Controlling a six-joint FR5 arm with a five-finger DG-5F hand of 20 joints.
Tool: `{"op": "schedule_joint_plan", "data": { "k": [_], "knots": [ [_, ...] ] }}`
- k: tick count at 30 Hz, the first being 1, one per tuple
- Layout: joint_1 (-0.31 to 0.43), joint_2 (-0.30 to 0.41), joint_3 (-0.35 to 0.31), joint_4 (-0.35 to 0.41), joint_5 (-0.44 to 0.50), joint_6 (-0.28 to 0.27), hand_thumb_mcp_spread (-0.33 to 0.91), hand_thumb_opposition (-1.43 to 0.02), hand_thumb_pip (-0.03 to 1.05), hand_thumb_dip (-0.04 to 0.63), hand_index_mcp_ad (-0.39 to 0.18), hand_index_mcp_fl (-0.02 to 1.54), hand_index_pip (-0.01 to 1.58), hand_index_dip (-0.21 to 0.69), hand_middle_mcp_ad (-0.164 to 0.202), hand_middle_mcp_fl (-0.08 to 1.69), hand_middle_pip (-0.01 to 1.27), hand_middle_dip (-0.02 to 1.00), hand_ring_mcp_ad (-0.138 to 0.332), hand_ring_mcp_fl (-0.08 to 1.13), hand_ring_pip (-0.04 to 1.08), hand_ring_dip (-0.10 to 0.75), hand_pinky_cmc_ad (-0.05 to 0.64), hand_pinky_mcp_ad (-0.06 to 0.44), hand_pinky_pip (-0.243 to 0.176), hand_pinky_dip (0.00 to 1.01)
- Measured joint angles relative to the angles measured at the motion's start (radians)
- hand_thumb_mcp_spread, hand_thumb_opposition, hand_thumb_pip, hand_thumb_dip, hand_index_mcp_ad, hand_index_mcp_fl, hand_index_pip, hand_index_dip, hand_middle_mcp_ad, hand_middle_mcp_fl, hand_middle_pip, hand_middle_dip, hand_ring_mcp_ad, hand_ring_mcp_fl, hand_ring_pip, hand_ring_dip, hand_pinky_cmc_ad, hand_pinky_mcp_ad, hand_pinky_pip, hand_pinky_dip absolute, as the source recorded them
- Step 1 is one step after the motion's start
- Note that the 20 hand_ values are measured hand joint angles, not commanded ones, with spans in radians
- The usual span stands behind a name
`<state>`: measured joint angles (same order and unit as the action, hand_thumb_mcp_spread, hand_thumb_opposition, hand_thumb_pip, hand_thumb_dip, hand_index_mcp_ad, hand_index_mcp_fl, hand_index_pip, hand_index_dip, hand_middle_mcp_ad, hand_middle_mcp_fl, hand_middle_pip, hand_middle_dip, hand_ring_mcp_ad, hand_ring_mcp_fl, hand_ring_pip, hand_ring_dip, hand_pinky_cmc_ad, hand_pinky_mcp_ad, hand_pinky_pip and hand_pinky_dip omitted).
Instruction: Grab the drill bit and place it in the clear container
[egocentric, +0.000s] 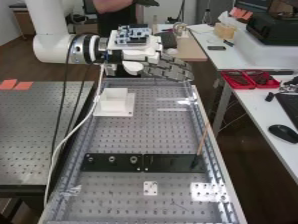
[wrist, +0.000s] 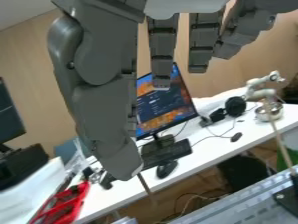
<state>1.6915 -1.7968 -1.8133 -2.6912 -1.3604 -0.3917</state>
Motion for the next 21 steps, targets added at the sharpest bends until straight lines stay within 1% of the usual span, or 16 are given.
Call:
{"op": "schedule_joint_plan", "data": {
  "k": [2,6,10,12,21],
  "knots": [
    [0.011,0.000,0.001,-0.002,-0.006,0.002,0.72,-1.02,0.42,0.300,-0.113,1.02,0.67,0.494,0.077,0.29,0.12,0.21,0.197,0.14,0.11,0.037,0.253,0.117,-0.101,0.14],
    [0.043,-0.008,0.009,-0.009,0.011,0.007,0.72,-1.02,0.42,0.300,-0.113,1.03,0.66,0.494,0.077,0.29,0.11,0.21,0.201,0.14,0.11,0.044,0.253,0.120,-0.101,0.14],
    [0.054,-0.020,0.020,-0.015,-0.031,0.011,0.72,-1.02,0.42,0.300,-0.113,1.03,0.66,0.494,0.075,0.29,0.11,0.21,0.197,0.14,0.11,0.044,0.253,0.117,-0.101,0.14],
    [0.068,-0.041,0.037,-0.022,-0.048,0.014,0.72,-1.02,0.42,0.300,-0.113,1.04,0.66,0.494,0.075,0.29,0.11,0.21,0.197,0.14,0.12,0.044,0.253,0.120,-0.101,0.14],
    [0.091,-0.098,0.087,-0.039,-0.078,0.019,0.72,-1.02,0.42,0.300,-0.113,1.04,0.65,0.511,0.077,0.29,0.12,0.21,0.199,0.14,0.12,0.049,0.243,0.120,-0.101,0.14]
  ]
}}
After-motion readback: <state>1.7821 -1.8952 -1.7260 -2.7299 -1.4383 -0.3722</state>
